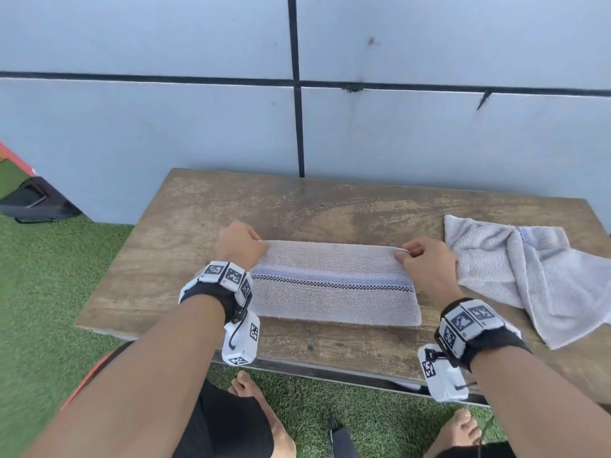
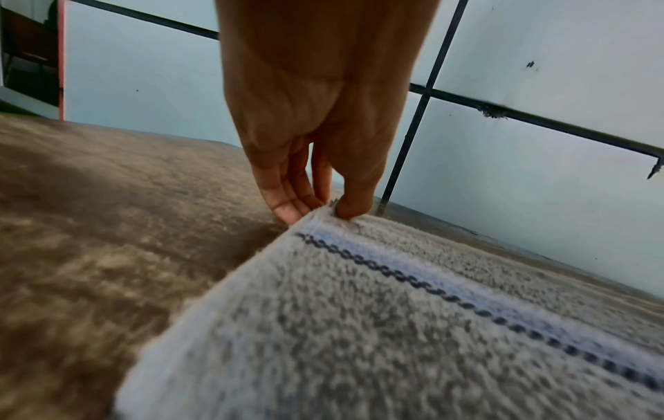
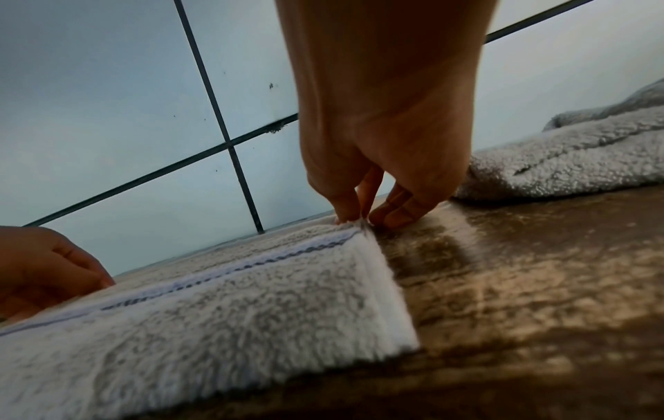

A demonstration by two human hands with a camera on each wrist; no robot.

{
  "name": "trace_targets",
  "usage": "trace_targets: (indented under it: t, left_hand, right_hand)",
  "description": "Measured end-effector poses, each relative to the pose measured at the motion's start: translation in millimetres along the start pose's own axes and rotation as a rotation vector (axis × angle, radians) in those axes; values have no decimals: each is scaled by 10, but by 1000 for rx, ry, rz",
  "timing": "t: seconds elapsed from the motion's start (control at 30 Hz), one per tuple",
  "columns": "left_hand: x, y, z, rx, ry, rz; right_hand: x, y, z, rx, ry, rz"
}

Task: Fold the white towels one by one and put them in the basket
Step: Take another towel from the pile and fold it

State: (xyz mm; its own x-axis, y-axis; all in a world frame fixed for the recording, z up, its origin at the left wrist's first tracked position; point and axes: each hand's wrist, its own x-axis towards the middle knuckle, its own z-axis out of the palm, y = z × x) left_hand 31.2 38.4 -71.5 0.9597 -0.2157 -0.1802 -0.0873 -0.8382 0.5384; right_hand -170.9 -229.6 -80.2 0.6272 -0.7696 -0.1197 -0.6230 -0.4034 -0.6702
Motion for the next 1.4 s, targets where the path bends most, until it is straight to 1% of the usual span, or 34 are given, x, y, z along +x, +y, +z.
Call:
trace_targets:
  t: [0.13,0.23,0.37,0.43,0.6,0.67,0.77,0.83,0.97,1.1,1.2,1.27,1.33,1.4]
  left_hand:
    - [73,1,7,7,-6,-42]
    - [81,-14,-7,23,-14,-53]
    - [114,-16,34,115,-23,-101]
    - [73,19,4,146,-53,-103]
    - [-111,52,-104,227,-114,-57]
    - [-204,47,-119,274,-106,-22]
    - [-331,18,-106,341,-88,6]
    - [-410,-2,-105,373,-68,15]
    - [-587,-23,-115,409,-56,38]
    - [-745,-90,-99,412,-34,118]
    - [-871,-151,-100,433,-90,170]
    - [-926,-204,-122,434,-159,188]
    - [-961,-216,-208,430,-213,209]
    - [-963,-172,-342,375,-223,273]
  right_hand:
    - [-24,-35,3,-27,-7,-9]
    - [-32,-102,-25,-87,-40,6]
    - [-43,-165,-55,-171,-99,7]
    - [-66,-172,-70,-218,-111,0]
    - [-185,-164,-78,-342,-131,-53]
    - [-264,-178,-93,-377,-126,-82]
    - [-384,-173,-91,-462,-81,-167]
    - [-468,-152,-103,-465,-89,-167]
    - [-642,-47,-150,-422,-122,-120]
    - [-809,112,-136,-424,-128,-151]
    - [-905,194,-129,-435,-140,-173]
    - [-930,199,-166,-419,-176,-154]
    - [-918,122,-264,-420,-223,-117]
    - [-855,-2,-419,-416,-259,-118]
